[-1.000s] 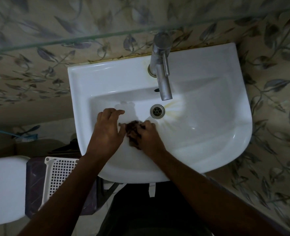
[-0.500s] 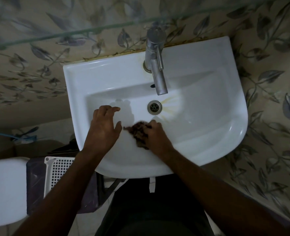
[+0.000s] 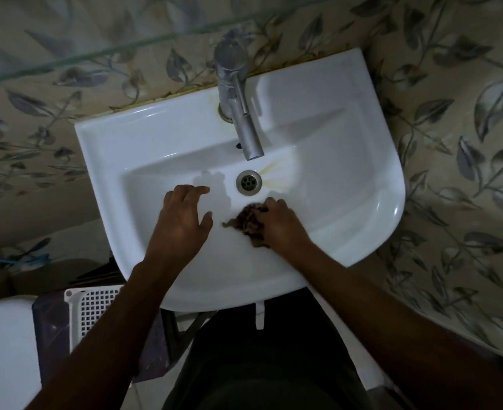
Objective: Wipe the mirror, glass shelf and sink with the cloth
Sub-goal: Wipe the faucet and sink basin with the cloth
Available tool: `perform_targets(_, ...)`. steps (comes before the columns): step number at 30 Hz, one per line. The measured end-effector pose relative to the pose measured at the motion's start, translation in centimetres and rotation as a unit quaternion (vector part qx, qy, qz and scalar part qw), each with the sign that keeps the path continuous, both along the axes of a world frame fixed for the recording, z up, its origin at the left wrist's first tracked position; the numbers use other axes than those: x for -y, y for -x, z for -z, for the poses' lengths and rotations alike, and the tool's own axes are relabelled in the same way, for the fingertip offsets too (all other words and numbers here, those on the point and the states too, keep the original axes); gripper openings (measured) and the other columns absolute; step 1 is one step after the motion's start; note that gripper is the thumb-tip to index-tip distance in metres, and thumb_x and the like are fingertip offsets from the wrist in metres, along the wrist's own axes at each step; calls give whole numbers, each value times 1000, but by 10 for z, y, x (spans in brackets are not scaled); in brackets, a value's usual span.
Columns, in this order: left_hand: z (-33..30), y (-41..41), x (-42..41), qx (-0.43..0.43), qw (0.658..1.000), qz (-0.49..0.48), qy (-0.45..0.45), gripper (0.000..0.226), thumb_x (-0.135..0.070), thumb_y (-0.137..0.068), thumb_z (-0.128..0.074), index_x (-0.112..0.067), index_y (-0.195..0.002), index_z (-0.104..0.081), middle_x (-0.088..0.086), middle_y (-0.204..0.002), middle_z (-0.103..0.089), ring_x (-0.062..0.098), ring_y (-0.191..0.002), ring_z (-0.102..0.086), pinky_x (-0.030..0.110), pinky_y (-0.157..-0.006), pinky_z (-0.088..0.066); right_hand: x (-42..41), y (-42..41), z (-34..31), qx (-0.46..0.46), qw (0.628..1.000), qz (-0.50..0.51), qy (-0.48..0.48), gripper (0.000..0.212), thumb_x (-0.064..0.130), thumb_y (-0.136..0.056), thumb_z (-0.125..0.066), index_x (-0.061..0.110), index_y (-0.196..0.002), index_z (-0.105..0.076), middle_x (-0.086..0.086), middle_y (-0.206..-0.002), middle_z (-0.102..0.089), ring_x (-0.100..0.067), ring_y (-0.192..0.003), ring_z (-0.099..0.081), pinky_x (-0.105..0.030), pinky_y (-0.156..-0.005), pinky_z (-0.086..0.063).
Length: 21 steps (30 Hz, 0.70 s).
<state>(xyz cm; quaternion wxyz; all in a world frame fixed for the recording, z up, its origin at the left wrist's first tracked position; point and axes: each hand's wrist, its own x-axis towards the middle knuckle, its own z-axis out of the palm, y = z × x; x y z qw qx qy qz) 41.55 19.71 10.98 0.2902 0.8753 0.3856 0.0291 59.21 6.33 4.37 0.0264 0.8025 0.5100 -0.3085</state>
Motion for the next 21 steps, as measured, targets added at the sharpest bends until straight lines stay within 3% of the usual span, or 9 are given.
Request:
perform_targets(2,-1,-4,2,-4,1000,0,11,47,-17,-88,-68,-14,-133,-54,8,-127,-52,26,-118,-46,37,-97,-43,2,-35,-1,104,994,38,7,55,30,-85,-71,13,-134,-53,-15,-138,-44,-36,-117,-45,-44,-91,-45)
perform_targets(5,-2,-11,8,-4,1000,4,25,47,-19,-89,-67,-15,-134,-54,7,-129,-52,25,-121,-46,37,-98,-43,13,-56,-2,225,968,107,-35,48,20,-86,-64,4,-130,-55,-18,-126,-53,-37,-109,-51,-46,-87,-45)
perform_targets(10,-1,-24,12,3,999,7,38,47,-19,-88,-67,-16,-134,-54,6,-129,-52,24,-121,-46,39,-97,-45,33,-26,2,165,985,48,-31,48,23,-62,-86,8,-104,-70,-15,-102,-60,-35,-86,-57,-40,-64,-47)
perform_targets(13,1,-29,9,8,999,13,32,47,-18,-88,-68,-15,-133,-54,6,-127,-53,25,-119,-47,34,-96,-43,26,-57,-7,205,978,32,-17,46,21,-69,-82,9,-111,-67,-15,-110,-59,-35,-94,-56,-42,-74,-45)
perform_targets(17,4,-34,4,8,999,14,30,47,-17,-88,-68,-16,-133,-54,6,-127,-53,24,-120,-46,29,-95,-39,1,-109,-10,367,925,94,-31,47,19,-87,-56,4,-131,-53,-16,-123,-56,-34,-105,-55,-45,-87,-44)
perform_targets(19,7,-37,2,4,999,19,32,48,-18,-88,-68,-15,-133,-53,6,-127,-52,24,-120,-46,28,-95,-38,-8,-110,-7,343,932,117,-27,52,22,-88,-55,3,-136,-49,-17,-129,-54,-35,-111,-53,-46,-91,-43)
perform_targets(21,8,-41,2,2,999,21,38,49,-18,-88,-68,-16,-134,-53,7,-128,-52,25,-121,-45,30,-96,-39,-8,-97,-3,260,960,101,-27,63,22,-80,-72,4,-138,-51,-17,-132,-53,-37,-114,-52,-45,-91,-42)
